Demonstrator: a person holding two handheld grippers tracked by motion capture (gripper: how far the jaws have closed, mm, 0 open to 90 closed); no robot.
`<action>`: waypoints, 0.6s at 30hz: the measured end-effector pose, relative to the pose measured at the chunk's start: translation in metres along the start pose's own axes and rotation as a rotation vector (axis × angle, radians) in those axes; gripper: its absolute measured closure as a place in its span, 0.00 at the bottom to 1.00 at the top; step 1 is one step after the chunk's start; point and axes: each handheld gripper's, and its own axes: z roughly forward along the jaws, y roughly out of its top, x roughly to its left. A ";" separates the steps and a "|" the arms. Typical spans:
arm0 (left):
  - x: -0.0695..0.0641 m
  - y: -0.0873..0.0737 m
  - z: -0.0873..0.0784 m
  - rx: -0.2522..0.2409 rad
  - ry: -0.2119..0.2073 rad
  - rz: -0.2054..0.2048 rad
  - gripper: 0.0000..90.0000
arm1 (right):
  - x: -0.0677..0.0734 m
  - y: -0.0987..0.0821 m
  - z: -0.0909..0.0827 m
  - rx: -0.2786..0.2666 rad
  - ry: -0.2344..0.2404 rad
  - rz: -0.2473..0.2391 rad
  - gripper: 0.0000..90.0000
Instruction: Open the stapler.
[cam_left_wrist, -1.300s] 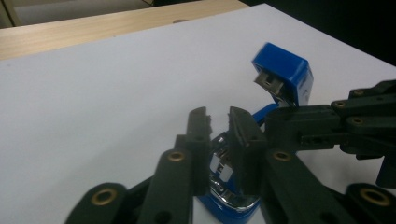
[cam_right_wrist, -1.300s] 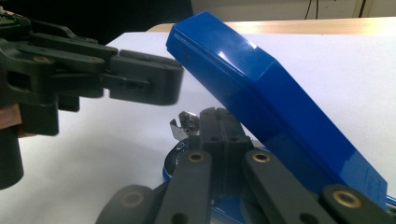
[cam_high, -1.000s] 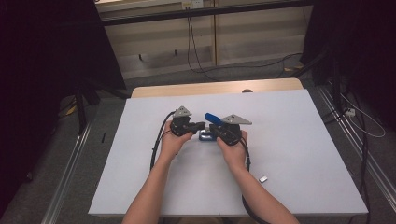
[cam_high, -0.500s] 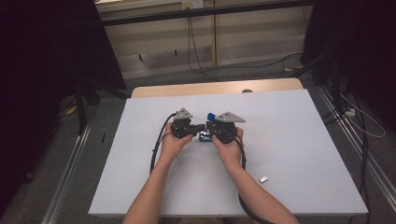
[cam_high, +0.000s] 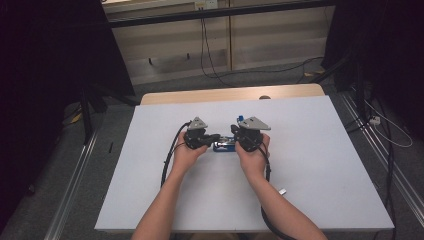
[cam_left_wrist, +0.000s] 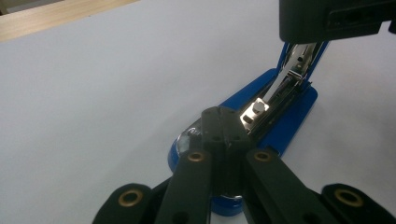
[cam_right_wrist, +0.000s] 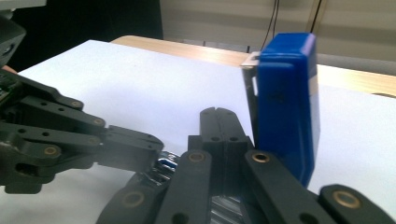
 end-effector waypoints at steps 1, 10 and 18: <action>0.000 0.000 0.000 0.000 0.000 0.000 1.00 | -0.001 0.000 -0.001 -0.001 -0.009 0.003 1.00; -0.003 -0.001 0.002 0.004 0.010 0.008 1.00 | -0.019 0.001 -0.010 0.013 -0.081 -0.001 1.00; -0.002 -0.001 0.002 0.002 0.004 0.000 1.00 | -0.026 -0.003 -0.013 0.035 -0.095 -0.055 1.00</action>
